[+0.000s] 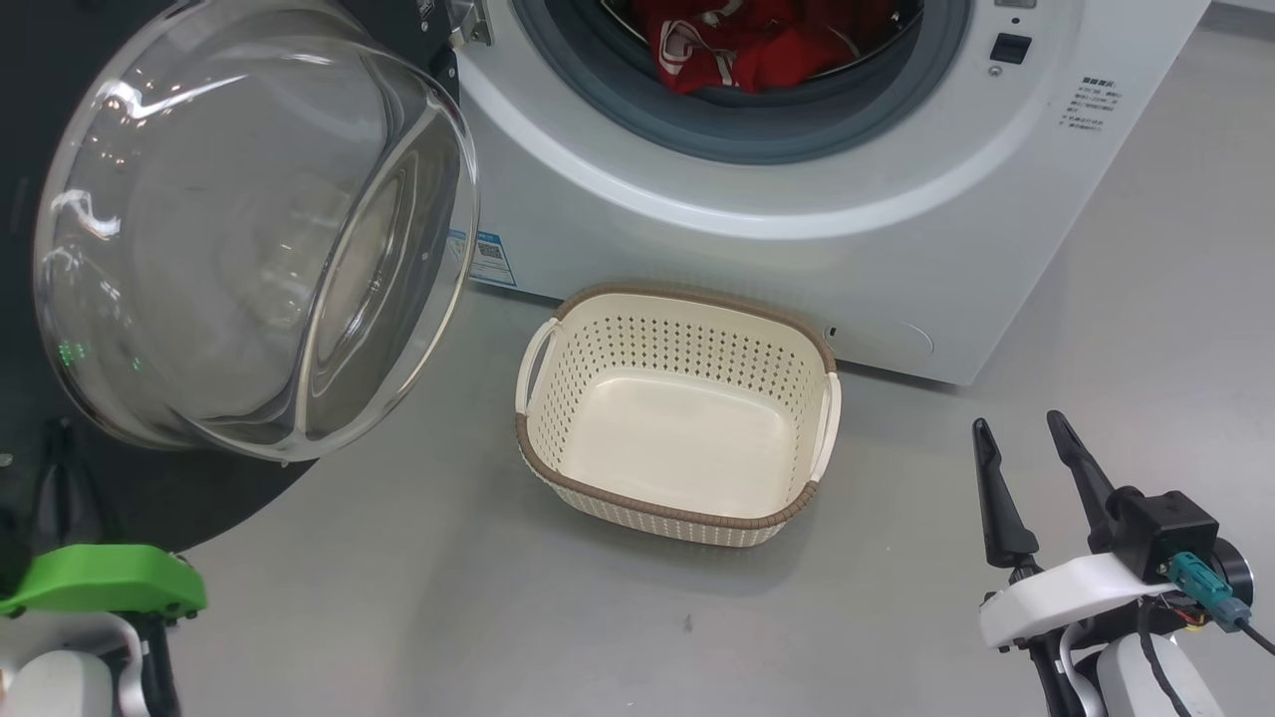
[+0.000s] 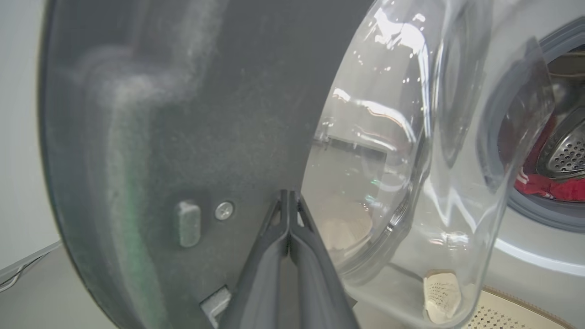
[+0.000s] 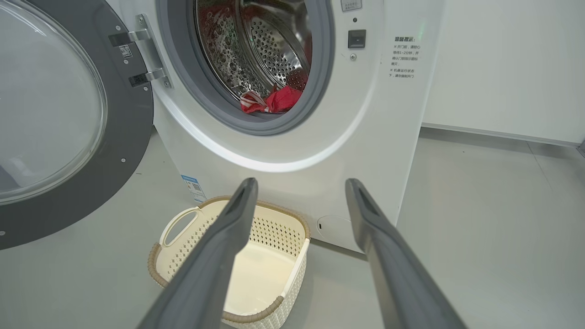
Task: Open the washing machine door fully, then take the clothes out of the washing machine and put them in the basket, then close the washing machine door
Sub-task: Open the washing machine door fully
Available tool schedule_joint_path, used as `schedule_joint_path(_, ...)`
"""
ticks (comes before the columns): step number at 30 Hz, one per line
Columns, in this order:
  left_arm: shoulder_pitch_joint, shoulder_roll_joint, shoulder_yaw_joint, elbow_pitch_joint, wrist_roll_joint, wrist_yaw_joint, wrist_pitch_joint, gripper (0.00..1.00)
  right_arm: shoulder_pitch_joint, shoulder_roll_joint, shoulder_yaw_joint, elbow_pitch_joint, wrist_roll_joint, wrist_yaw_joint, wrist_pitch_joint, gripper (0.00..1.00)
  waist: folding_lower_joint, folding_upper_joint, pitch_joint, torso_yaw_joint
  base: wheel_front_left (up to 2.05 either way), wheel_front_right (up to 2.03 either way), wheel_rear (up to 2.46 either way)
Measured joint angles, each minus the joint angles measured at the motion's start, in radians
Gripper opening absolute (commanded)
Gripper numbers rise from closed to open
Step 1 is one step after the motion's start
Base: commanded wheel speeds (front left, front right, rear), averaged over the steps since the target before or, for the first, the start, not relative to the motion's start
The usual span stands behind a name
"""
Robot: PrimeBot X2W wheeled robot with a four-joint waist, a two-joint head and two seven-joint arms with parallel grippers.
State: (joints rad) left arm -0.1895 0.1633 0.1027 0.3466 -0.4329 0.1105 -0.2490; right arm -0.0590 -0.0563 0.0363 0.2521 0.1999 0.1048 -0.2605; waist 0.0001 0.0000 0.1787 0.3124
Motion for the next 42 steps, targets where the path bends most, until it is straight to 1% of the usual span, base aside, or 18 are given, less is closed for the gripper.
schedule_joint_path(5,0.016,-0.017,-0.015,-0.016,0.037,0.0,0.0,0.0,-0.001,0.0,0.002,0.014,0.0,0.007,0.0,1.0,0.0,0.0,-0.013,-0.001,0.0,0.0,0.0)
schedule_joint_path(13,0.109,-0.058,-0.042,-0.113,0.079,0.0,-0.001,0.0,0.004,0.002,0.01,0.03,0.0,0.007,0.0,1.0,0.0,0.0,-0.052,-0.008,0.0,0.0,0.0)
schedule_joint_path(18,0.181,-0.079,-0.098,-0.144,0.108,-0.003,-0.002,0.0,0.019,0.006,0.014,0.038,0.0,0.008,0.0,1.0,0.0,0.0,-0.081,-0.016,0.0,0.0,0.0)
schedule_joint_path(21,0.218,-0.084,-0.138,-0.157,0.117,-0.021,-0.002,0.0,0.036,0.008,0.016,0.047,0.0,0.008,0.0,1.0,0.0,0.0,-0.098,-0.02,0.0,0.0,0.0)
schedule_joint_path(22,0.227,-0.084,-0.147,-0.161,0.12,-0.024,-0.002,0.06,0.039,0.008,0.018,0.049,0.0,0.008,0.0,1.0,0.0,0.0,-0.104,-0.021,0.0,0.0,0.0)
schedule_joint_path(23,0.235,-0.084,-0.157,-0.163,0.12,-0.028,-0.002,0.25,0.044,0.008,0.021,0.051,0.0,0.008,0.0,1.0,0.0,0.0,-0.11,-0.022,0.0,0.0,0.0)
schedule_joint_path(24,0.242,-0.085,-0.169,-0.167,0.121,-0.028,-0.002,0.4,0.049,0.009,0.024,0.053,0.0,0.008,0.0,1.0,0.0,0.0,-0.116,-0.024,0.0,0.0,0.0)
schedule_joint_path(25,0.25,-0.086,-0.177,-0.171,0.124,-0.029,-0.002,0.61,0.053,0.01,0.026,0.054,0.001,0.008,0.0,1.0,0.0,0.0,-0.122,-0.026,0.0,0.0,0.0)
schedule_joint_path(26,0.257,-0.086,-0.184,-0.176,0.13,-0.033,-0.002,0.61,0.055,0.01,0.03,0.055,0.001,0.008,0.0,1.0,0.0,0.0001,-0.127,-0.028,0.0,0.0,0.0)
schedule_joint_path(27,0.265,-0.086,-0.188,-0.184,0.13,-0.036,-0.002,0.84,0.056,0.011,0.036,0.055,0.001,0.009,0.0,1.0,0.0,0.0,-0.132,-0.031,0.0,0.0,0.0)
schedule_joint_path(28,0.272,-0.086,-0.194,-0.194,0.131,-0.036,-0.002,1.0,0.056,0.012,0.04,0.055,0.001,0.009,0.0,1.0,0.0,0.0,-0.135,-0.036,0.0,0.0,0.0)
schedule_joint_path(37,0.283,-0.088,-0.236,-0.249,0.14,-0.055,0.002,1.0,0.057,0.013,0.068,0.05,0.001,0.009,0.0,1.0,0.0,0.0,-0.149,-0.096,0.0,0.0,0.0)
schedule_joint_path(42,0.284,-0.088,-0.247,-0.261,0.144,-0.055,0.017,1.0,0.057,0.013,0.081,0.045,0.001,0.012,0.0,1.0,0.0,0.0,-0.151,-0.141,0.0,0.0,0.0)
